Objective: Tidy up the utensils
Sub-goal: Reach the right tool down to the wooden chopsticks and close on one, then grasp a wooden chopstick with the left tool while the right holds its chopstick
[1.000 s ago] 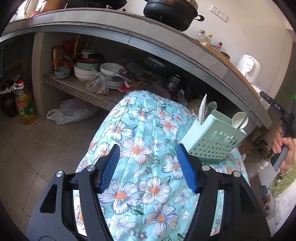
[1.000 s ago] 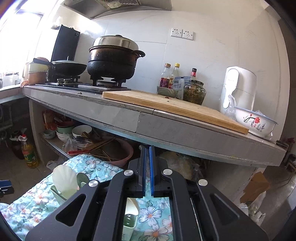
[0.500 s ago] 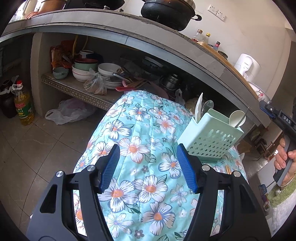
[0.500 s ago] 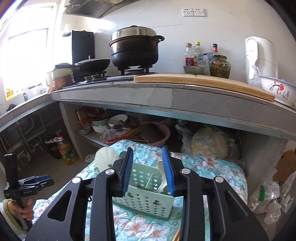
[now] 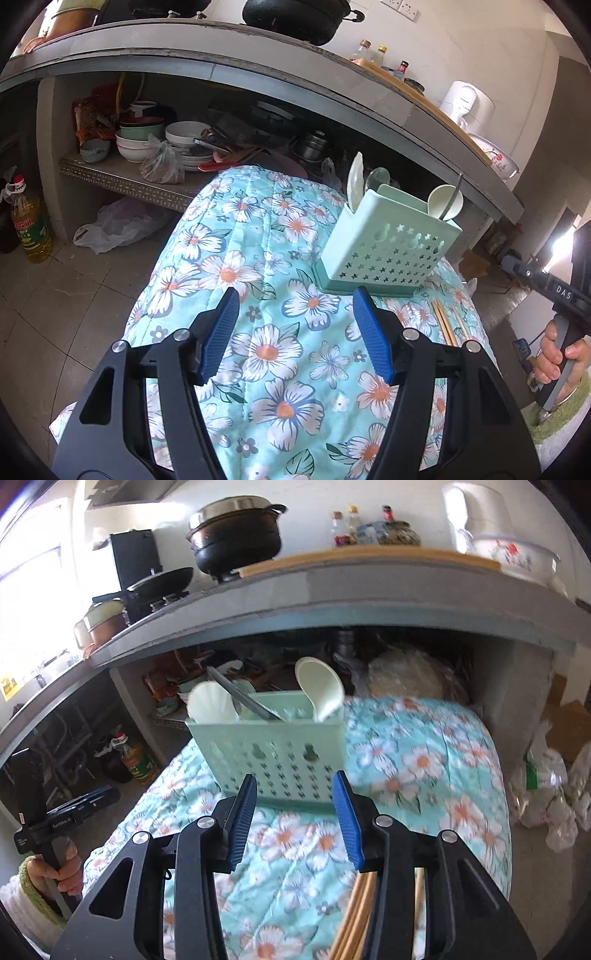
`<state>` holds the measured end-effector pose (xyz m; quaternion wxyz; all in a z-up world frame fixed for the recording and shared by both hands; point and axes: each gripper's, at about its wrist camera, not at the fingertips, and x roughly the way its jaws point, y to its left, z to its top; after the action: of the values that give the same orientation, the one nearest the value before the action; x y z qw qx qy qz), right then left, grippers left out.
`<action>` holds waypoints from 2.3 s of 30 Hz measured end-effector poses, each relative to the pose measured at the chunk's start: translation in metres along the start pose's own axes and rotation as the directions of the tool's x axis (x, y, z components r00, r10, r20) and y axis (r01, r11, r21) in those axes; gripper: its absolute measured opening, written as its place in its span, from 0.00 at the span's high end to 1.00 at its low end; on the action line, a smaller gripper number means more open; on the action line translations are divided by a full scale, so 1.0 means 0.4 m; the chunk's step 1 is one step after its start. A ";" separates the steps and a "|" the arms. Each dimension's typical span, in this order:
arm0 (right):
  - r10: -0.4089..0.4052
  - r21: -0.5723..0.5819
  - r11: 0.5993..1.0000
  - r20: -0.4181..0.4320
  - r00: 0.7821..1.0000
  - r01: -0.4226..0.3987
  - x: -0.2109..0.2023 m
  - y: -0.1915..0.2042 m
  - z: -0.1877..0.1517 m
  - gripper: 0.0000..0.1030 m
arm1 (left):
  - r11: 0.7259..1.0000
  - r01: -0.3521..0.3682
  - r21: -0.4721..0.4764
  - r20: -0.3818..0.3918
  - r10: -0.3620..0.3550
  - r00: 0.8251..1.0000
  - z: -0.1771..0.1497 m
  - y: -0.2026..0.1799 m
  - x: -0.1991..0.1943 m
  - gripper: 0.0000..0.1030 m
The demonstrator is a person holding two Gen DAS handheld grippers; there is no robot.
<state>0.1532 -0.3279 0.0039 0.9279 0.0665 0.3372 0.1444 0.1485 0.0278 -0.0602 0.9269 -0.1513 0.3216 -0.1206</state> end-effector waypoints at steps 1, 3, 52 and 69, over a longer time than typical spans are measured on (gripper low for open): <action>-0.012 0.046 0.999 -0.027 1.000 0.013 -0.002 -0.029 -0.026 0.59 | 1.000 0.009 0.007 -0.010 -0.009 1.000 -0.005 -0.008 0.006 0.41; -0.021 0.140 0.990 -0.078 0.997 0.032 -0.007 -0.088 -0.079 0.59 | 0.999 0.031 0.017 -0.031 -0.030 0.999 -0.017 -0.026 0.018 0.41; -0.020 0.397 0.912 -0.208 0.978 0.104 0.037 -0.299 -0.347 0.93 | 0.868 0.451 -0.208 -0.572 -0.482 0.664 -0.225 -0.469 0.428 0.77; -0.003 0.412 0.907 -0.202 0.979 0.088 0.037 -0.305 -0.351 0.93 | 0.845 0.397 -0.357 -0.571 -0.534 0.624 -0.255 -0.426 0.481 0.94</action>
<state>0.1007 -0.4356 -0.1390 0.8572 0.2414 0.4518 0.0526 0.2096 -0.2124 -0.1831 0.6722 -0.2684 0.5824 -0.3700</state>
